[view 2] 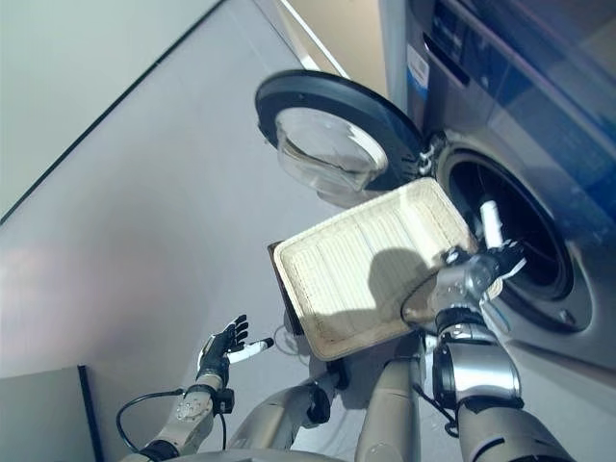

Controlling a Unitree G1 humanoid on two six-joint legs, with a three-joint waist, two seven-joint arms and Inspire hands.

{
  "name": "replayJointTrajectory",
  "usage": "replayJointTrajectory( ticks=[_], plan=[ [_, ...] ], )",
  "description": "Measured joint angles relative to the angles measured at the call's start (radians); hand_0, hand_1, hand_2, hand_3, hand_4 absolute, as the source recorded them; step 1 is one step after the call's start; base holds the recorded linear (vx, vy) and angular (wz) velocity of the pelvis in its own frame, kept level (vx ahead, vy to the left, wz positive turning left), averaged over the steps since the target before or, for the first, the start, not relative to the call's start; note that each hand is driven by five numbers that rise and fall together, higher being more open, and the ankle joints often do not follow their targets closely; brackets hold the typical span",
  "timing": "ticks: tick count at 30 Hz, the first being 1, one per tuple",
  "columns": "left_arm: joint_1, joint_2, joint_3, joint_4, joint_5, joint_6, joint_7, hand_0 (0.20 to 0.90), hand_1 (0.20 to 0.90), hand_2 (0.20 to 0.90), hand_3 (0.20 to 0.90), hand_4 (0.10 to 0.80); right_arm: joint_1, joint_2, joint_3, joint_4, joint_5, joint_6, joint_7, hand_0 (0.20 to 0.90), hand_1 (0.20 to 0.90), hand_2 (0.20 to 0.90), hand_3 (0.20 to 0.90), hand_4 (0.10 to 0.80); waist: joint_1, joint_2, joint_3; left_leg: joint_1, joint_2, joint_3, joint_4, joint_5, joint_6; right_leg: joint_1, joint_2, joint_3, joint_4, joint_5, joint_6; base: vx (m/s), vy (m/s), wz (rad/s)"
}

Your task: Pick up the clothes and place them into the washing machine

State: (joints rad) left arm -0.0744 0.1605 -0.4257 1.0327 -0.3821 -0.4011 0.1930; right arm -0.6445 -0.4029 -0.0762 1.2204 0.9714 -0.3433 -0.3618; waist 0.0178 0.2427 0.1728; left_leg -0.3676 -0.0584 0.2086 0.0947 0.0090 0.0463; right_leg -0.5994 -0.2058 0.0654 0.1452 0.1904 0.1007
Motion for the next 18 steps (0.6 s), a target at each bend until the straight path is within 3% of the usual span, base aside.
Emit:
replayJointTrajectory(
  ticks=[2,7,11,18],
  plan=[
    [0.002,-0.002,0.041,0.015,0.010,0.004,0.000,0.900,0.900,0.900,0.900,0.800,0.070,0.024,0.007,-0.014,-0.027,0.020,0.048,0.900,0.900,0.900,0.900,0.800,0.000,-0.018,-0.001,0.037,0.011,-0.024,-0.013,0.007,-0.010,0.054,0.006,-0.026,-0.020,-0.002,-0.003,0.096,-0.125,0.21],
    [0.031,0.008,0.104,0.097,0.032,0.009,-0.002,0.900,0.900,0.900,0.900,0.800,0.271,0.120,0.014,-0.037,-0.093,0.045,0.105,0.900,0.900,0.900,0.900,0.800,-0.002,-0.109,-0.044,0.114,0.042,-0.074,-0.060,0.019,-0.028,0.169,0.026,-0.083,-0.084,-0.010,-0.015,0.093,-0.077,0.19],
    [0.063,0.014,0.131,0.197,0.094,0.047,-0.030,0.900,0.900,0.900,0.900,0.800,0.407,0.117,0.046,-0.011,-0.307,0.085,0.102,0.900,0.900,0.900,0.900,0.800,-0.006,-0.182,-0.092,0.175,0.051,-0.098,-0.102,0.023,-0.032,0.254,0.032,-0.115,-0.144,-0.009,-0.014,0.098,-0.038,0.11],
    [0.096,0.033,0.209,0.271,0.163,0.078,-0.056,0.900,0.900,0.900,0.900,0.800,0.568,0.114,0.086,0.084,-0.642,0.130,0.103,0.900,0.900,0.900,0.900,0.800,0.003,-0.211,-0.187,0.282,0.070,-0.135,-0.137,0.033,-0.041,0.412,0.047,-0.163,-0.207,-0.004,-0.012,0.080,-0.010,0.25]
  ],
)
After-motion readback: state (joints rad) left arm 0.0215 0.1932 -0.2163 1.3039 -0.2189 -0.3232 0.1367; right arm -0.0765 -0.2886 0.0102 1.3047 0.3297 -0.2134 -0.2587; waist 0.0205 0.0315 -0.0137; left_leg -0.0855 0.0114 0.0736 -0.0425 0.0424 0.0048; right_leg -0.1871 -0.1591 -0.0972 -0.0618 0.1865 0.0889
